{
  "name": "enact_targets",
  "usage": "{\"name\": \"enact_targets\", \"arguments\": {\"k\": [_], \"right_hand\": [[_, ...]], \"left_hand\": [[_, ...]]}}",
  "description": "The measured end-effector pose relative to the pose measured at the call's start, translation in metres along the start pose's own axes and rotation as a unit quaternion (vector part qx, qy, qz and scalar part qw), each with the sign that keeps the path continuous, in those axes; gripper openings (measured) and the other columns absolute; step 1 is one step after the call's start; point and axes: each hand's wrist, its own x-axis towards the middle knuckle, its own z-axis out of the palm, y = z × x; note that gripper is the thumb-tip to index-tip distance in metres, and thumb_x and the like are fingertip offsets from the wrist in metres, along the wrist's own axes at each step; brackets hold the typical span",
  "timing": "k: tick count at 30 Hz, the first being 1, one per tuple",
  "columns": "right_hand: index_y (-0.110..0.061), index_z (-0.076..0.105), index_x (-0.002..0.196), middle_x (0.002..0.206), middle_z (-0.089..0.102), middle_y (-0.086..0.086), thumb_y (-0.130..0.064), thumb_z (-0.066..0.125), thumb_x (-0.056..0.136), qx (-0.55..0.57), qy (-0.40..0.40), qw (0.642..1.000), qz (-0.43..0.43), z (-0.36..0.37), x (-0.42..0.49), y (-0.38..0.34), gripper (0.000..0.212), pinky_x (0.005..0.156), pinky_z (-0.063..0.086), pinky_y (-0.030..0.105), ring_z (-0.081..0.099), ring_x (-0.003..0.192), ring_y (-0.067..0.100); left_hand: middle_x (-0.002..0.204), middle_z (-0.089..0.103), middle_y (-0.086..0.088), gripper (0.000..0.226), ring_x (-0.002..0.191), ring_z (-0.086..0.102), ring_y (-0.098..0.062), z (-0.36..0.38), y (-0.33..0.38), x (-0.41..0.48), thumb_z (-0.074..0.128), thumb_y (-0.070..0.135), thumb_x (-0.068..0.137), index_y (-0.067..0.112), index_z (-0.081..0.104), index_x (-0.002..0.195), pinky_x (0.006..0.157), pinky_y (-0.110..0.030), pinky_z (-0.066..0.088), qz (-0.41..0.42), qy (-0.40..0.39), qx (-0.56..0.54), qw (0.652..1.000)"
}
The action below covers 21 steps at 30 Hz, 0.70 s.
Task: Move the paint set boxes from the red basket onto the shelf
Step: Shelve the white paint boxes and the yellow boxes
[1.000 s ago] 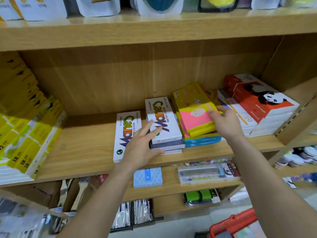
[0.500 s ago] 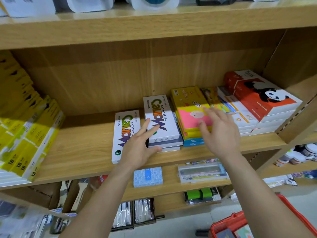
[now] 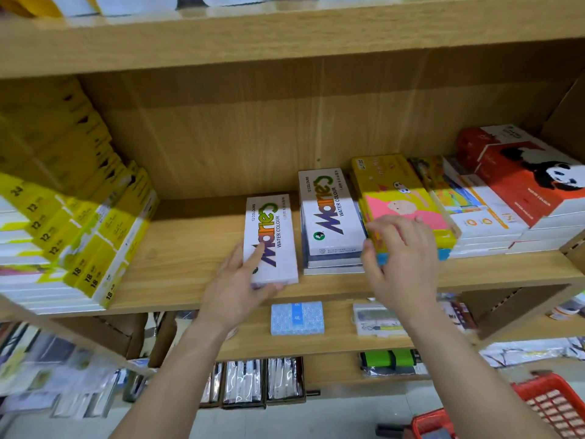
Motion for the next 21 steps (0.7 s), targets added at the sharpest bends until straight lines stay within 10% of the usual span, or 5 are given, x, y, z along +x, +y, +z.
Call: {"name": "enact_targets", "arguments": {"k": [6, 13, 18, 21], "right_hand": [[-0.013, 0.065, 0.136, 0.148, 0.056, 0.017, -0.038, 0.051, 0.095, -0.013, -0.201, 0.979, 0.014, 0.036, -0.010, -0.044, 0.050, 0.112, 0.040, 0.051, 0.049, 0.138, 0.040], [-0.031, 0.062, 0.138, 0.150, 0.056, 0.003, -0.047, 0.044, 0.095, -0.030, -0.218, 0.974, 0.050, 0.043, -0.013, -0.040, 0.049, 0.111, 0.032, 0.060, 0.042, 0.144, 0.029], [-0.030, 0.064, 0.135, 0.147, 0.058, 0.002, -0.043, 0.049, 0.095, -0.016, -0.207, 0.977, 0.044, 0.042, -0.011, -0.037, 0.044, 0.108, 0.037, 0.055, 0.046, 0.140, 0.028], [-0.030, 0.064, 0.136, 0.147, 0.058, 0.002, -0.042, 0.051, 0.095, -0.019, -0.203, 0.978, 0.037, 0.043, -0.013, -0.035, 0.045, 0.107, 0.035, 0.053, 0.046, 0.140, 0.029]], "left_hand": [[0.159, 0.040, -0.003, 0.068, 0.140, 0.042, -0.028, -0.009, -0.008, -0.005, 0.059, 0.058, 0.091, 0.034, 0.041, 0.153, 0.107, -0.040, 0.040, -0.015, 0.096, -0.101, 0.990], [0.133, 0.057, 0.008, 0.053, 0.122, 0.053, -0.011, -0.020, 0.004, 0.011, 0.081, 0.047, 0.079, 0.034, 0.065, 0.128, 0.098, -0.026, 0.046, -0.072, 0.127, -0.382, 0.912], [0.123, 0.064, 0.006, 0.014, 0.114, 0.059, -0.013, -0.014, 0.006, 0.022, 0.058, 0.038, 0.099, 0.037, 0.061, 0.113, 0.082, -0.021, 0.047, -0.089, 0.140, -0.389, 0.906], [0.115, 0.066, 0.003, 0.031, 0.094, 0.065, -0.007, -0.015, 0.007, 0.028, 0.062, 0.026, 0.099, 0.031, 0.043, 0.123, 0.060, -0.014, 0.049, -0.141, 0.110, -0.425, 0.887]]}}
